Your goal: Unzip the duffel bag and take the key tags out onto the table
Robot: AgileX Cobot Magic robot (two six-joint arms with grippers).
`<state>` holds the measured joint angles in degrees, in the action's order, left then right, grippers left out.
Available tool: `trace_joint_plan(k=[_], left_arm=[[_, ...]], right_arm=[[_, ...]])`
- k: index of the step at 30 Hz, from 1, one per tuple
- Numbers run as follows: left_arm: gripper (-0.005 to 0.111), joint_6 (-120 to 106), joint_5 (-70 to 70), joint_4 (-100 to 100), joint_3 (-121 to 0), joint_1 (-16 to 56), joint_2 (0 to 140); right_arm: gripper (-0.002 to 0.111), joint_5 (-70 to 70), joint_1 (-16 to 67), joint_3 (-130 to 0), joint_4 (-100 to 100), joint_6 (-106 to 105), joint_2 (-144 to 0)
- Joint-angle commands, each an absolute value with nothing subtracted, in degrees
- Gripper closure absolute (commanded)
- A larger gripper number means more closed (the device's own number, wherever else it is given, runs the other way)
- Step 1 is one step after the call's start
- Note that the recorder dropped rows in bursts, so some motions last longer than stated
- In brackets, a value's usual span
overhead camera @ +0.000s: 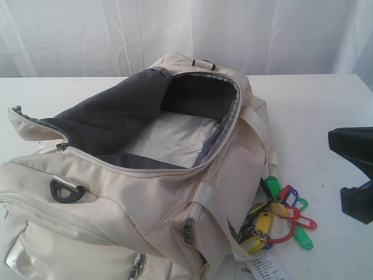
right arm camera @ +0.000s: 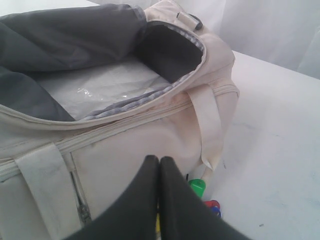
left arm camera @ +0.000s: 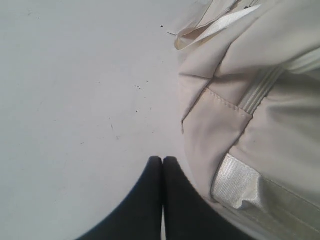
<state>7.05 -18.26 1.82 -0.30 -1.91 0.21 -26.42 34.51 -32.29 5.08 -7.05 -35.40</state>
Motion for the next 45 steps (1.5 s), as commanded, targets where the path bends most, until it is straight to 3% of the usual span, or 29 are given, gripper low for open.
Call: trace_joint_plan(k=[1, 24, 34, 45], left_arm=[[0.107, 7.7, -20.2, 2.5, 0.0, -2.2, 0.0], [0.107, 7.6, -19.3, 2.5, 0.0, -2.2, 0.0], [0.107, -5.0, -19.2, 2.5, 0.0, -2.2, 0.0], [0.107, -4.9, -12.4, 2.5, 0.0, -1.9, 0.0]], right_arm=[[0.108, -25.6, 34.2, -31.9, 4.7, -7.5, -35.0], [0.108, -25.6, 34.2, -31.9, 4.7, -7.5, -35.0], [0.108, -25.6, 34.2, -31.9, 4.7, -7.5, -35.0], [0.108, -25.6, 34.2, -31.9, 4.7, -7.5, -35.0]])
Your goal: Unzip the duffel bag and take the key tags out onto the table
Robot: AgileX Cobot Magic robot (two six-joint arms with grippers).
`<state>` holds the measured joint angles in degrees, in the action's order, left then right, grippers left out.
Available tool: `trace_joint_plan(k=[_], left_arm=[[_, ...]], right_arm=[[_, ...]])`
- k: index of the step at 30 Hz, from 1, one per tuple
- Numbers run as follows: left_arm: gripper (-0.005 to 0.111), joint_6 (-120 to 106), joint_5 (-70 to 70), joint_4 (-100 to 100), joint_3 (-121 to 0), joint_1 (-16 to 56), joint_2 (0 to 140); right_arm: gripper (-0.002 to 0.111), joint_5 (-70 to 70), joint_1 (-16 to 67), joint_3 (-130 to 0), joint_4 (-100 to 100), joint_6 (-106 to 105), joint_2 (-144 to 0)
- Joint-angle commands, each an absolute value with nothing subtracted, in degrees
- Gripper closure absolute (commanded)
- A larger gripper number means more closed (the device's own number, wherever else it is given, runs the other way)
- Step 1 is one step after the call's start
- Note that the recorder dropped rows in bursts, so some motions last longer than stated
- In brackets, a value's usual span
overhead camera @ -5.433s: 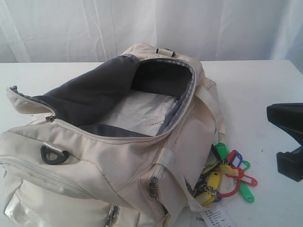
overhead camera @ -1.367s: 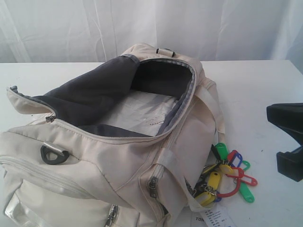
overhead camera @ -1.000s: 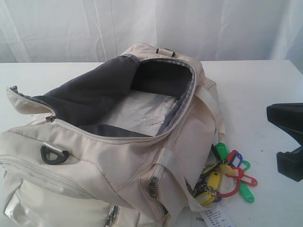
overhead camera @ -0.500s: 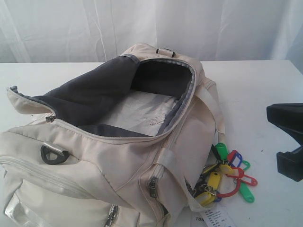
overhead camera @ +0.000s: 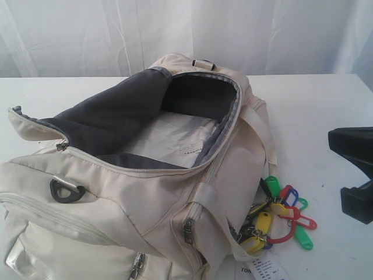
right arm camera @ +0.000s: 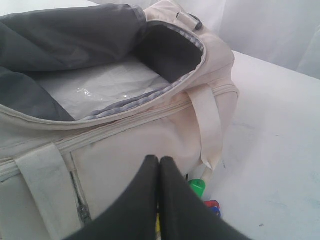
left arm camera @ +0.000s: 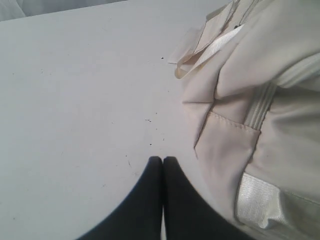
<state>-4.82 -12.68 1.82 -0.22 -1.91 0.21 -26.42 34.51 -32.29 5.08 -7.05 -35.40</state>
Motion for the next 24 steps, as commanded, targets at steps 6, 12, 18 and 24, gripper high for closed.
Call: trace_joint_plan(k=[6, 12, 18, 24], left_arm=[[0.107, -1.2, -12.4, 2.5, 0.0, 0.1, 0.0], [0.107, 4.7, -12.4, 2.5, 0.0, 0.7, 0.0], [0.107, 6.6, -12.4, 2.5, 0.0, 0.7, 0.0], [0.107, 6.5, -12.3, 2.5, 0.0, 0.7, 0.0]], right_arm=[[0.108, -25.6, 34.2, -31.9, 4.7, -7.5, -35.0], [0.108, -25.6, 34.2, -31.9, 4.7, -7.5, -35.0], [0.108, -25.6, 34.2, -31.9, 4.7, -7.5, -33.6], [0.108, -25.6, 33.0, -31.9, 4.7, -7.5, -27.8]])
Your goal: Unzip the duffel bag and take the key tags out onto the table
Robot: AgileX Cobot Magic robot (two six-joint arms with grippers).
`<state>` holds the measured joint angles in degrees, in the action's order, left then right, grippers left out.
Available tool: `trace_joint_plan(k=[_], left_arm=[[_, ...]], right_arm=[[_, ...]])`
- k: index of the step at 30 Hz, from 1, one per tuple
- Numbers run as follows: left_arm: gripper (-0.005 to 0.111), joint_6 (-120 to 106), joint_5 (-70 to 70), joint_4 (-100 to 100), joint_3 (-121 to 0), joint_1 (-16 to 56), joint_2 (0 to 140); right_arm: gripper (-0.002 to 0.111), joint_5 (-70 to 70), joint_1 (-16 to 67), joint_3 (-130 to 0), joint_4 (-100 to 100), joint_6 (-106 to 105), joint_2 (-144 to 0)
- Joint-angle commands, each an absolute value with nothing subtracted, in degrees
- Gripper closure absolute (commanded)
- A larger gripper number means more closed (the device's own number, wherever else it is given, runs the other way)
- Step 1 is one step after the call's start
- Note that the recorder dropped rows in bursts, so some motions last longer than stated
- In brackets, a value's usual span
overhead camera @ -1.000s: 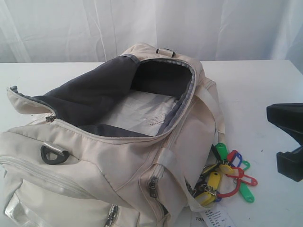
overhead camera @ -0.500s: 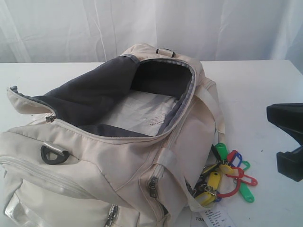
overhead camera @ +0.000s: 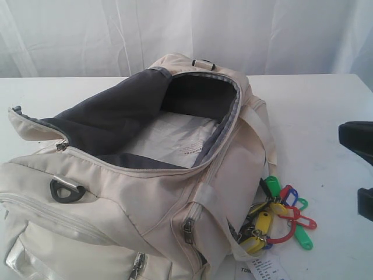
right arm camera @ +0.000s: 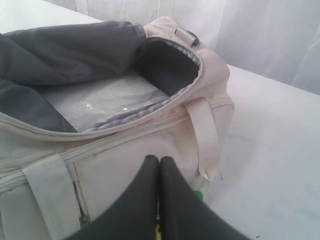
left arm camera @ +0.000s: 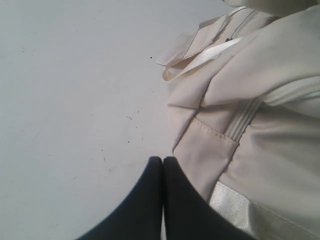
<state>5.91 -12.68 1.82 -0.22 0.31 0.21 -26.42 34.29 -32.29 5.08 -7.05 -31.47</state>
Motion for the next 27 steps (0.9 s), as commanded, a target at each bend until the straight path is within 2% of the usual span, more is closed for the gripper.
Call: trace_joint_plan(k=[1, 15, 27], left_arm=[[0.107, 6.5, -12.3, 2.5, 0.0, 0.7, 0.0], [0.107, 6.2, -12.2, 2.5, 0.0, 0.7, 0.0], [0.107, 6.2, -12.1, 2.5, 0.0, 0.7, 0.0]], right_arm=[[0.108, -25.6, 32.1, -31.9, 4.7, -7.5, -26.6], [0.108, -25.6, 20.5, -31.9, 4.7, -7.5, -16.4], [0.108, -25.6, 20.5, -31.6, 4.7, -7.5, -15.4]])
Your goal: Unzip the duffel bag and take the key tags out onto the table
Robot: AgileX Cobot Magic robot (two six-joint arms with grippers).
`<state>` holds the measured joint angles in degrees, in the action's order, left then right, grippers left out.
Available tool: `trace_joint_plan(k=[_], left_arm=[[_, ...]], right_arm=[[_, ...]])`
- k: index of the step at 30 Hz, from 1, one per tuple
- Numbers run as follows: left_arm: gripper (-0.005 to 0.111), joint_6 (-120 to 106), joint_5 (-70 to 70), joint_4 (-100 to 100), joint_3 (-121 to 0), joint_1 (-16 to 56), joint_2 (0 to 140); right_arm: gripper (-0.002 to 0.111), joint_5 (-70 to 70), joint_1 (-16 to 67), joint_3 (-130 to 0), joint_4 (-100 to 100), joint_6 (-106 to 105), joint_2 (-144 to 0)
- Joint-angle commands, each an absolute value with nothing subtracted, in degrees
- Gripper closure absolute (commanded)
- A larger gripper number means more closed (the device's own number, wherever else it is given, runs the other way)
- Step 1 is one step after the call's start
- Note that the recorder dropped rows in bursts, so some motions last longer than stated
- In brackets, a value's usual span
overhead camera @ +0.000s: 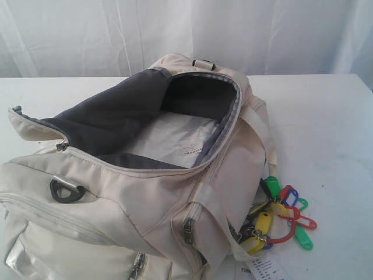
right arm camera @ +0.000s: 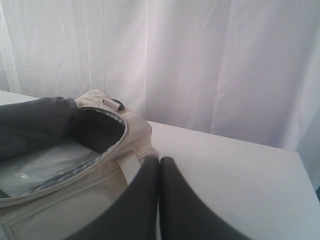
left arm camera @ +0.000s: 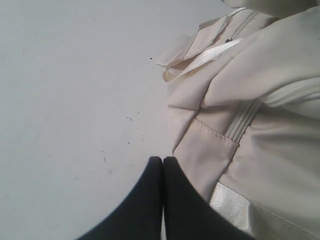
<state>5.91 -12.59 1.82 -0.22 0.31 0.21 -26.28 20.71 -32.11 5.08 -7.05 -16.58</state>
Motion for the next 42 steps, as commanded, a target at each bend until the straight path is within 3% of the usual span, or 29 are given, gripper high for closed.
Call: trace_joint_plan(k=[1, 16, 27, 33, 42], left_arm=[[0.107, 6.2, -12.1, 2.5, 0.0, 0.7, 0.0], [0.107, 6.2, -12.1, 2.5, 0.0, 0.7, 0.0], [0.107, 6.2, -12.1, 2.5, 0.0, 0.7, 0.0], [0.107, 6.2, -12.1, 2.5, 0.0, 0.7, 0.0], [0.107, 6.2, -12.1, 2.5, 0.0, 0.7, 0.0]], right_arm=[[0.108, -25.6, 20.5, -31.4, 4.7, -7.5, -14.8], [0.108, -25.1, 20.5, -18.0, 4.7, -7.5, 0.0], [0.108, -20.3, 20.5, 0.0, 4.7, -7.4, 0.0], [0.108, -14.9, 20.5, 0.0, 1.6, -7.4, 0.0], [0.108, -14.9, 5.6, 0.0, -1.0, -7.4, 0.0]])
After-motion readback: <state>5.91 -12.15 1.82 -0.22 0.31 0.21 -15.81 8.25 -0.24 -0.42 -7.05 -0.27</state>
